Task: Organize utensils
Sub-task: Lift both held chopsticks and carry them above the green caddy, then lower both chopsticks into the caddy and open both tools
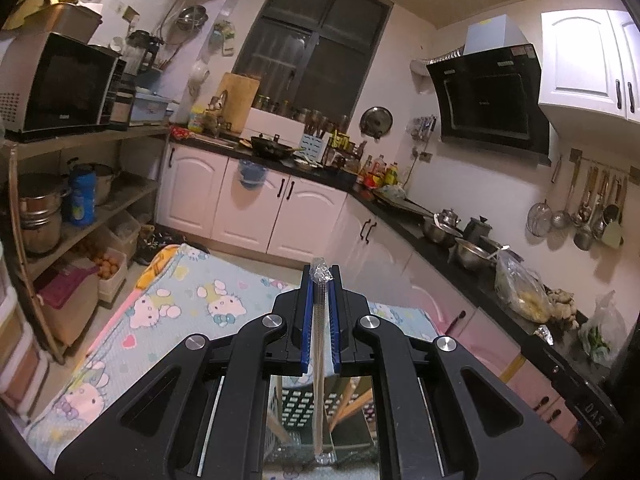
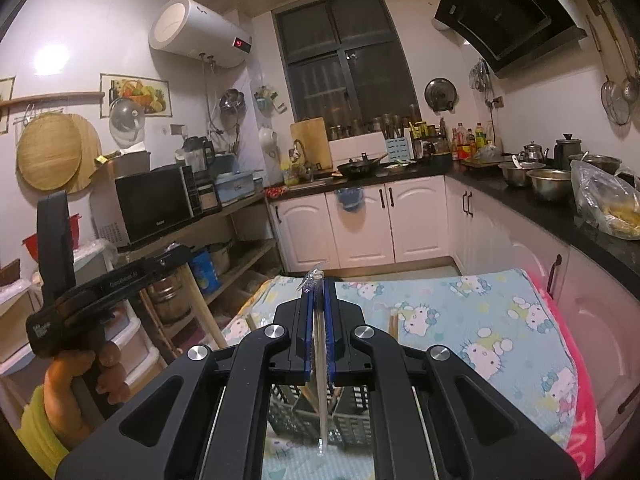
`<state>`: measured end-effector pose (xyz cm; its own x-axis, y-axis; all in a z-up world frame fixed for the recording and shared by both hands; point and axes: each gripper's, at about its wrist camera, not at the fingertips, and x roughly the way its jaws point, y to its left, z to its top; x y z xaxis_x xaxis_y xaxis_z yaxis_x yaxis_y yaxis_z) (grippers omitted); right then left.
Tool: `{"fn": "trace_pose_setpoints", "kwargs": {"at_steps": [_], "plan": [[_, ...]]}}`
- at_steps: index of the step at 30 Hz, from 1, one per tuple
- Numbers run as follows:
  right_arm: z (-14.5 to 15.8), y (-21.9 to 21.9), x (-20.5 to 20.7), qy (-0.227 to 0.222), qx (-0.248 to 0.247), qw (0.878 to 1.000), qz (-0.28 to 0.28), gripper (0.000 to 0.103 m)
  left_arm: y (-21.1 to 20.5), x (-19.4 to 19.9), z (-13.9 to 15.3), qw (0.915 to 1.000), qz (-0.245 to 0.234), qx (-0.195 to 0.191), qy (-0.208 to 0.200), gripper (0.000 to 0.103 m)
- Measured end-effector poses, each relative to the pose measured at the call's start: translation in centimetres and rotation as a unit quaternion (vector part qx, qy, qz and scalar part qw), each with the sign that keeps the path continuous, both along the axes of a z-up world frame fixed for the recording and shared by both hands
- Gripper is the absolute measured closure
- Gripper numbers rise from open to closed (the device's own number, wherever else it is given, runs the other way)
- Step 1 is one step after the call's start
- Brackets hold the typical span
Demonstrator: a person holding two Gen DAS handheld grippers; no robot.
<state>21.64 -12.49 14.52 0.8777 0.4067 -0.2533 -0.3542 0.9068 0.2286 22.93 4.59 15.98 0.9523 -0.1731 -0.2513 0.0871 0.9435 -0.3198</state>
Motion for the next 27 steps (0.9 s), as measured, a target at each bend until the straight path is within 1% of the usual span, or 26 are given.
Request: {"fn": "trace_pose_setpoints", "kwargs": {"at_steps": [6,12,16,21,27], "plan": [[0.8,0.3,1.0,-0.011,0.004,1.0,0.0,0.098,-0.2,1.1,-0.1,0.9998,0.014,0.006,-0.009,0.101],[1.5,1.0,2.2,-0.031,0.008,0.999,0.003,0.098,-0.3,2.0,-0.8,0.9996,0.019,0.01,-0.019,0.101],[1.4,1.6,3.1,-0.035,0.001,0.999,0.001,0.098,-0.4,2.6,-1.4,0.9997,0.017,0.011,-0.013,0.101],[0.4,2.7,4.0,-0.035,-0.016,0.999,0.002,0.098,-0.6,3.4,-2.8,0.9999,0.008,0.014,-0.004,0.101],[-1.8,3.7,5.0,-0.024,-0.038,0.999,-0.001,0.098,-0.9,3.9,-4.3,0.9998,0.0,0.017,0.008,0.101]]}}
